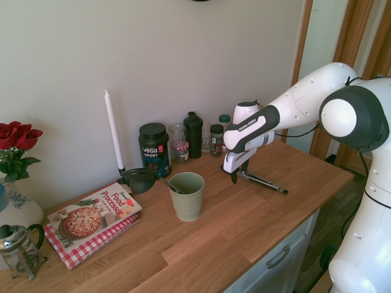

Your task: Put the tongs back in the holder

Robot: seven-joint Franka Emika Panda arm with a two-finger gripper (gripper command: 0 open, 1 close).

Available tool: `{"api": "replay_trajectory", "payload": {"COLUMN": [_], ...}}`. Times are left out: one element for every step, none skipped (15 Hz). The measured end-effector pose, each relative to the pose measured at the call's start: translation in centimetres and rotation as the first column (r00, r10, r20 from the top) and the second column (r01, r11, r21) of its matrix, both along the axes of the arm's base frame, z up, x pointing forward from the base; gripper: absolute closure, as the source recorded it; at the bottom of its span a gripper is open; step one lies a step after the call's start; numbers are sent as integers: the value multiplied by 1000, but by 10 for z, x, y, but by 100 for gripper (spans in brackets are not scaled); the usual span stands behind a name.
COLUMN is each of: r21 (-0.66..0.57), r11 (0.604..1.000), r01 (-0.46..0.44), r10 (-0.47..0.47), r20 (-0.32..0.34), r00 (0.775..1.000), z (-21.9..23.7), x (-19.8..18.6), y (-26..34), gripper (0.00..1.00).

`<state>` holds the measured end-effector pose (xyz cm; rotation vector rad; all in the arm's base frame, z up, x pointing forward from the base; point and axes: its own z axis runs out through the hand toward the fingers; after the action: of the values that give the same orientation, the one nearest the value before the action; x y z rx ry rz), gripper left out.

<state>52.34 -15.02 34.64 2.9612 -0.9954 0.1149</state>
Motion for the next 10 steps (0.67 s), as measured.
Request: {"api": "replay_trajectory", "payload": {"r21": [1, 3, 6, 8, 8, 8, 7, 7, 7, 7], "r11": [1000, 1000, 1000, 1000, 1000, 1000, 1000, 1000, 1000, 1000], "r01": [2, 5, 8, 10, 12, 13, 14, 14, 14, 14], "r10": [-2, -5, -8, -10, -12, -13, -14, -14, -14, -14], "r20": [0, -1, -2, -3, -3, -3, -3, -2, -2, -2], "r00": [1000, 1000, 1000, 1000, 1000, 1000, 1000, 1000, 1000, 1000], "z": [0, -1, -2, -3, -3, -3, -3, -3, -3, -3], "x": [0, 0, 0, -1, -1, -1, -2, -2, -2, -2], "y": [0, -1, -2, -3, -4, -5, -5, -6, -6, -6], "gripper": [100, 100, 100, 100, 100, 100, 100, 100, 100, 100]}}
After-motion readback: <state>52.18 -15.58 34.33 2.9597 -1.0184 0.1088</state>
